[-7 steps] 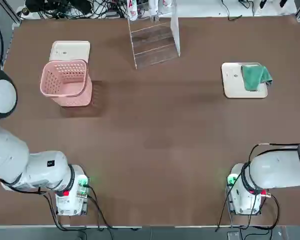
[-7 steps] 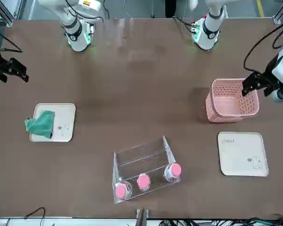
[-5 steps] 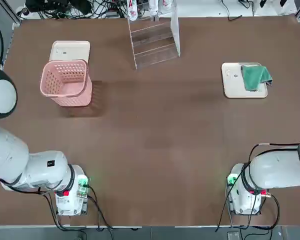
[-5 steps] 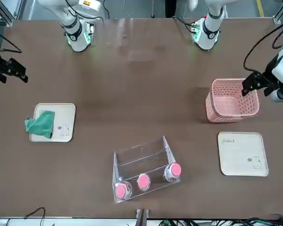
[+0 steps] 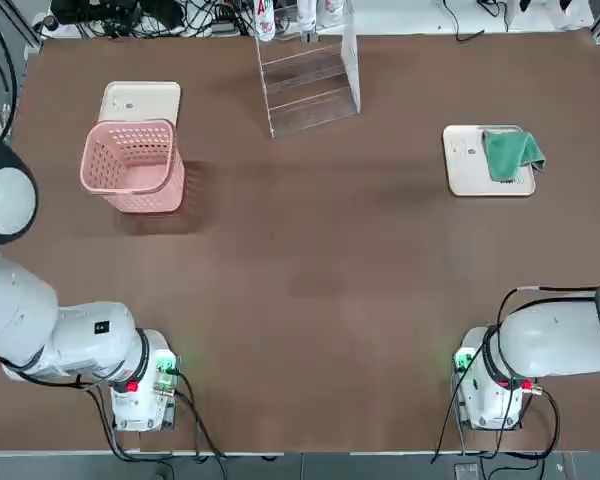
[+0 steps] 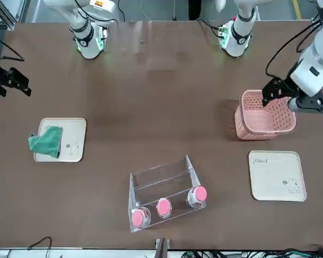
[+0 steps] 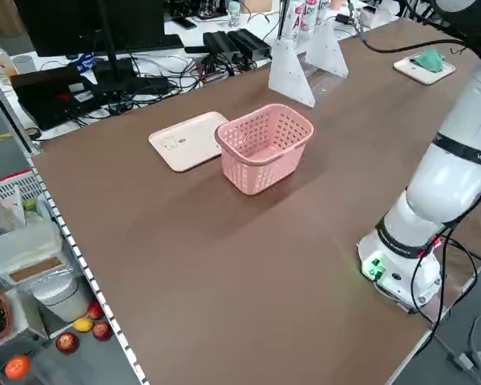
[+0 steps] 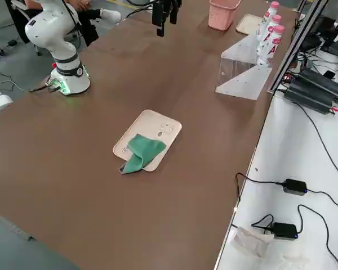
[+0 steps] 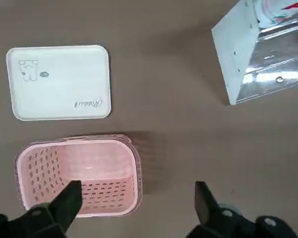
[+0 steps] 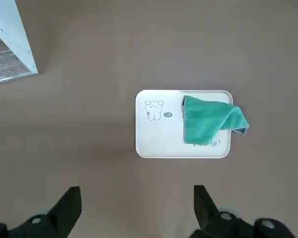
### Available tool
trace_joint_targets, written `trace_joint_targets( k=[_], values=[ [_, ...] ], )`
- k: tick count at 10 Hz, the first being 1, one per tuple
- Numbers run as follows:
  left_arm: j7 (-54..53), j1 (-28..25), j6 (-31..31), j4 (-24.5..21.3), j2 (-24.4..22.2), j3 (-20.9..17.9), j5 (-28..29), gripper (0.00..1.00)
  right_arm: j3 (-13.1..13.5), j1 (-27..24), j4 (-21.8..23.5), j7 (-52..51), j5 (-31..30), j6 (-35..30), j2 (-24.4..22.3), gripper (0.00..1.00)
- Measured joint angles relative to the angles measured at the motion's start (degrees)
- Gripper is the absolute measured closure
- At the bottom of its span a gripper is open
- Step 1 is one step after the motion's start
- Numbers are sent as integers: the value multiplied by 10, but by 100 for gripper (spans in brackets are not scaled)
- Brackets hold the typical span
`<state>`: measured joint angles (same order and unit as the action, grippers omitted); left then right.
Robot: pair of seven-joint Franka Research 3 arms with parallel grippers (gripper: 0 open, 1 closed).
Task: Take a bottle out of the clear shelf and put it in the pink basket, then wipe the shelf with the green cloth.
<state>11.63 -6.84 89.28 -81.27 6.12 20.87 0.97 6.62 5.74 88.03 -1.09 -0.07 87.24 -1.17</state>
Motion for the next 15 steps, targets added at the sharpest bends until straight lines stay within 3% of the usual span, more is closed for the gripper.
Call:
trace_joint_targets(
  k=[2, 5, 7, 9, 12, 15],
  values=[
    [69, 2, 22, 0, 7, 17, -6, 0, 0, 0, -2, -3, 0, -1, 0, 0],
    [168, 5, 110, -1, 40, 18, -15, 0, -1, 0, 0, -59, 3, -19, 0, 0],
    [193, 35, 139, -1, 67, 19, -10, 0, 2, -7, 7, -91, 24, -30, 2, 0],
    [206, 58, 223, 6, 104, 20, -7, 0, 4, -13, 17, -127, 50, -29, 4, 0],
    [198, 79, 321, 43, 162, 19, -5, 0, 7, -84, 45, -345, 125, -25, 28, 0],
    [200, 153, 375, 55, 198, -1, 79, 0, 9, -153, 65, -576, 165, -18, 94, 0]
  ],
)
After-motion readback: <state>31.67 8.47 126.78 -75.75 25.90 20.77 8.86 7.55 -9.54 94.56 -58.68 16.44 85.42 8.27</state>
